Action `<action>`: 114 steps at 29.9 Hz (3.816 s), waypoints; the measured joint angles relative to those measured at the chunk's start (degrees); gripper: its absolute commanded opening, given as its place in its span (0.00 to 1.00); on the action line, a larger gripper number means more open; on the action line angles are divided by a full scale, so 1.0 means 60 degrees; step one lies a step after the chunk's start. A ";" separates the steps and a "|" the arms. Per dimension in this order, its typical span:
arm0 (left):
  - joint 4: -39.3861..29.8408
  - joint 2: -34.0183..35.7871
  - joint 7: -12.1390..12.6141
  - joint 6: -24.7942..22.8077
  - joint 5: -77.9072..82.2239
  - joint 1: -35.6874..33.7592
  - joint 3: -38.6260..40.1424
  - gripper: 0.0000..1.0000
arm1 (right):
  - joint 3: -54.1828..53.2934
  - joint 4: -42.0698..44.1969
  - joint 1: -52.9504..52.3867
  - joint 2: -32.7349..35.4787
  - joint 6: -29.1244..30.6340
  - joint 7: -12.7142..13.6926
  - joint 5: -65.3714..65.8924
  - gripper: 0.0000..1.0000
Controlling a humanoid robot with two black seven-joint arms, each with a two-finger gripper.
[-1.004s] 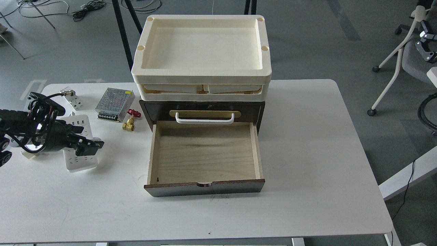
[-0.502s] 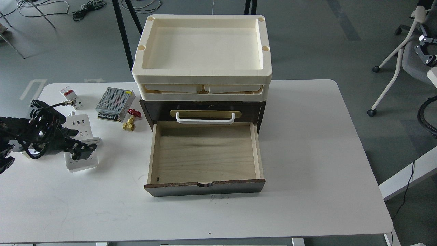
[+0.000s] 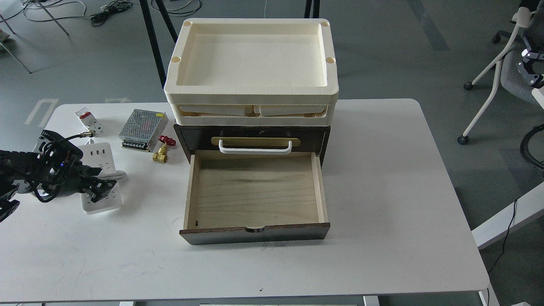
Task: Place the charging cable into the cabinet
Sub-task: 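Close the left gripper on the white charging cable beside the power strip, then lift the white cable bundle with the left gripper, then carry the cable bundle over the open wooden drawer with the left gripper, then lower the cable into the drawer and open the left gripper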
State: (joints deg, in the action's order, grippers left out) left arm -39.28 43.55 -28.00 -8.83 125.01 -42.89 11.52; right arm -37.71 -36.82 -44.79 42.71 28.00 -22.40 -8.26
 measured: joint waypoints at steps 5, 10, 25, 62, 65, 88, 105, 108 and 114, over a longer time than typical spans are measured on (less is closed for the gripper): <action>-0.0026 0.0022 0.0000 0.0280 -0.0001 0.0037 -0.0020 0.32 | 0.0000 0.0000 0.0086 0.0002 0.0000 0.0000 0.0000 1.00; -0.0078 0.0047 0.0000 0.0397 0.0000 0.0037 -0.0024 0.00 | 0.0000 0.0000 0.0136 0.0002 0.0000 0.0000 0.0000 1.00; -0.0162 0.0208 -0.0001 0.0477 -0.0002 -0.0425 -0.0049 0.00 | -0.0003 0.0000 0.0217 0.0002 0.0000 0.0000 0.0000 1.00; -0.9371 0.5713 0.0003 -0.2405 -0.7624 -0.1066 0.0214 0.00 | -0.0206 0.0329 0.0444 -0.0026 0.0000 -0.0018 0.0000 1.00; -0.9445 0.5199 0.0002 -0.2567 -0.8578 -0.1100 0.0344 0.00 | -0.0206 0.0330 0.0479 -0.0018 0.0000 -0.0018 0.0001 1.00; -0.6619 0.0594 -0.0003 -0.1582 -1.0317 0.0082 0.0211 0.00 | -0.0202 0.0433 0.0729 -0.0015 0.0000 -0.0018 0.0001 1.00; -0.4549 -0.0795 -0.0002 -0.1743 -1.0431 0.0455 0.0302 0.03 | -0.0205 0.0439 0.0945 -0.0015 0.0000 -0.0048 0.0001 1.00; -0.4448 -0.0812 -0.0002 -0.1743 -1.0434 0.0523 0.0255 0.22 | -0.0235 0.0430 0.0959 -0.0014 0.0000 -0.0048 0.0001 1.00; -0.4423 -0.0820 0.0000 -0.1736 -1.0434 0.0592 0.0260 0.59 | -0.0393 0.0424 0.0960 -0.0015 0.0000 -0.0032 0.0001 1.00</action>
State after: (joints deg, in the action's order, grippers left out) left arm -65.82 38.63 -28.00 -19.25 62.40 -39.34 13.08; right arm -40.06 -34.28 -39.02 42.63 28.00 -22.59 -8.26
